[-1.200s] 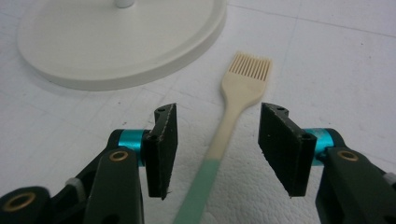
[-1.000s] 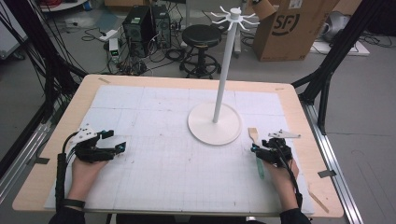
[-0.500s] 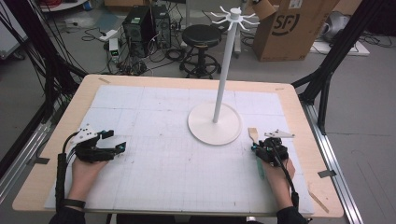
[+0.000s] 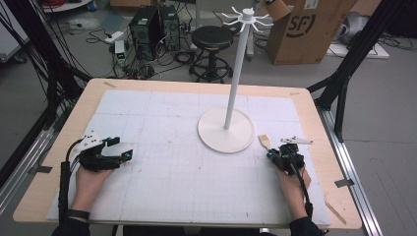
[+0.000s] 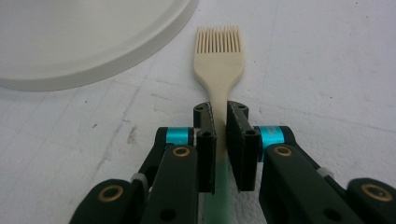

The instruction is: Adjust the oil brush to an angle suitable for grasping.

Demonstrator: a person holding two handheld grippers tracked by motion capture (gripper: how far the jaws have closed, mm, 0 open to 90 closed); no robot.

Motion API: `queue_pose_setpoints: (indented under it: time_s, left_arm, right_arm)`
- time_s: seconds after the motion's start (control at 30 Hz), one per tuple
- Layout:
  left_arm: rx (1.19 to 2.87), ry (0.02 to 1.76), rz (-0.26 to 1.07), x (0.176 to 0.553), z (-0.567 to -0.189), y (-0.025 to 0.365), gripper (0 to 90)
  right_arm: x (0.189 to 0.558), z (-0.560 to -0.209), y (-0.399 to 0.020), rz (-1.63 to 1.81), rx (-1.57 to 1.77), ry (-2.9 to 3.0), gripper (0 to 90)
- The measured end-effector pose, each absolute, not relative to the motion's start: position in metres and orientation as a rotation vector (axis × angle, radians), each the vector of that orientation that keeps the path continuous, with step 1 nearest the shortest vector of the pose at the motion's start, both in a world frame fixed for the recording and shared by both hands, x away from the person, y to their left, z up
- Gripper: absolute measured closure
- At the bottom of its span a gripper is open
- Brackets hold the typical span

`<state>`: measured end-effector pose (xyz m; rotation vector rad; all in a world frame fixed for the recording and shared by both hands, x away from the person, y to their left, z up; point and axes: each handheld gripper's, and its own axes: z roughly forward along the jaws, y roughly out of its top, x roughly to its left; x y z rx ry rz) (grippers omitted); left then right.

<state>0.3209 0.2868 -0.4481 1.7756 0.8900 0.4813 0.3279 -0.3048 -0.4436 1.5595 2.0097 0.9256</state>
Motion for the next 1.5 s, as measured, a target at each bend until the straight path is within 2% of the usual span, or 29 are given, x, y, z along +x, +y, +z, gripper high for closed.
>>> queue_pose_setpoints:
  time_s: [0.33, 0.67, 1.1, 1.5]
  left_arm:
    - [1.775, 0.889, 0.479, 0.321, -0.448, 0.287, 21.6]
    - [1.772, 0.891, 0.48, 0.321, -0.448, 0.287, 21.5]
    - [1.773, 0.89, 0.477, 0.321, -0.448, 0.288, 21.2]
    - [1.768, 0.89, 0.472, 0.321, -0.448, 0.288, 20.7]
  right_arm:
    - [0.318, -0.428, -0.309, 1.014, 1.489, 1.998, 82.9]
    - [0.306, -0.392, -0.296, 1.198, 1.23, 2.114, 82.9]
    - [0.321, -0.369, -0.227, 1.373, 0.766, 2.407, 82.8]
    - [0.339, -0.384, -0.155, 1.417, 0.449, 2.599, 82.7]
